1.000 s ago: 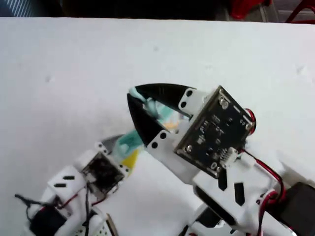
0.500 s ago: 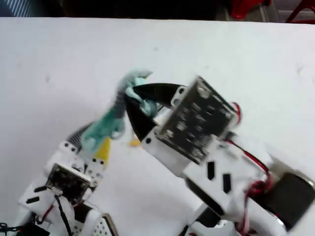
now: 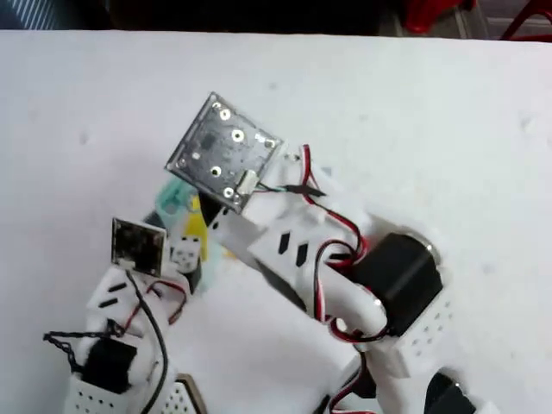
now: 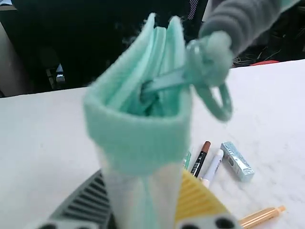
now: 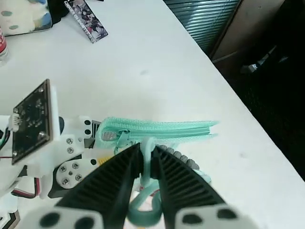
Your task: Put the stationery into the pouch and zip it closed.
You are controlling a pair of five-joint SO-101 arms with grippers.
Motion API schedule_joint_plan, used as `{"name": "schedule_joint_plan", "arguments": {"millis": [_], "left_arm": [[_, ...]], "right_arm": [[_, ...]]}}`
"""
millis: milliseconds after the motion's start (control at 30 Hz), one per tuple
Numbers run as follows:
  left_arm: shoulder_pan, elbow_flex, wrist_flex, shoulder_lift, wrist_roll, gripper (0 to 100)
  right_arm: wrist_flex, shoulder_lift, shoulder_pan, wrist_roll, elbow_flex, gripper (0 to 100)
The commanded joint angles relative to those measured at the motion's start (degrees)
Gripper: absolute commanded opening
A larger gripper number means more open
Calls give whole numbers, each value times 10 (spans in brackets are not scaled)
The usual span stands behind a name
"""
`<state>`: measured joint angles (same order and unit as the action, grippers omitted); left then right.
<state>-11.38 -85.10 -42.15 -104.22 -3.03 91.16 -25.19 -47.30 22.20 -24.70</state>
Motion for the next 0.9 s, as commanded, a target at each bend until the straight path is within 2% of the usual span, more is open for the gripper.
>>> {"name": "schedule_joint_plan", "arguments": {"millis": [0,167,300,333,400,467,533,700,867], "left_arm": [[5,4,7,-7,-5,24],[1,6,-8,-7,13,24],[1,7,-8,-7,43,24],[2,7,-8,-7,43,24],[2,8,-5,-7,44,24],[2,8,-4,-7,44,24],[2,8,-4,-7,45,24],[2,8,-4,-7,45,24],[2,7,-7,-7,45,24]], "right_arm": [[-12,-7,-1,5,8,17],[-27,-9,19,5,32,43],[16,-17,79,7,11,280],[28,-23,89,25,10,345],[61,-37,95,106,10,426],[73,-57,95,178,18,440],[73,-82,95,207,36,440],[61,-121,57,216,152,440],[-18,-160,7,192,311,440]]}}
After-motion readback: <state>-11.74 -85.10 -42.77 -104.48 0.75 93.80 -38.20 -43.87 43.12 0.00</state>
